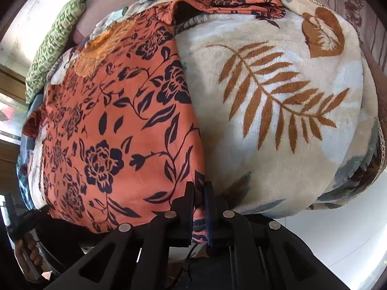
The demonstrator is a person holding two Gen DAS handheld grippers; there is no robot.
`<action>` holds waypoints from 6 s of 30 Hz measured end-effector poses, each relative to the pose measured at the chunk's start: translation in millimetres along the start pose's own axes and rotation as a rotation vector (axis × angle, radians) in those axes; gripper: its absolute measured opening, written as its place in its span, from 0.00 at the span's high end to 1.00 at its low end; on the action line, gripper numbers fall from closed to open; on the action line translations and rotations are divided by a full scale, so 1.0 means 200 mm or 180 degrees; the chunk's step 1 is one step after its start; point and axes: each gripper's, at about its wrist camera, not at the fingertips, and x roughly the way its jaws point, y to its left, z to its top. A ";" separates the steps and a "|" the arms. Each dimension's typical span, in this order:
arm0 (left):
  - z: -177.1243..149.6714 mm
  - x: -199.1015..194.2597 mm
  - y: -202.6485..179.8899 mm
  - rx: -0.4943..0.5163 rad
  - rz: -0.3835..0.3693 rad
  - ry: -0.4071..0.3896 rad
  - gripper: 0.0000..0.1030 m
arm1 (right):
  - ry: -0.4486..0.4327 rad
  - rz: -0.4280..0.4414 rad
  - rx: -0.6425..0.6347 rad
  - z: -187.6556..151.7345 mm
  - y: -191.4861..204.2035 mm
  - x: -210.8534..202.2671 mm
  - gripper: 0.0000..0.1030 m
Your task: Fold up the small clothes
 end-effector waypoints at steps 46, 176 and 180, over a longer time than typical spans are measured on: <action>0.40 -0.17 -0.70 0.0961 -0.0252 -0.1049 0.20 | -0.0884 0.0032 -0.0231 1.38 -0.28 0.34 0.89; 0.73 -0.02 -2.21 0.2465 -0.0043 -0.1745 0.93 | -0.1524 0.1616 0.0150 0.59 0.34 0.38 0.24; 0.60 0.17 -2.35 0.2622 -0.0114 -0.1397 0.77 | -0.1459 0.1528 0.0281 0.62 0.31 0.44 0.22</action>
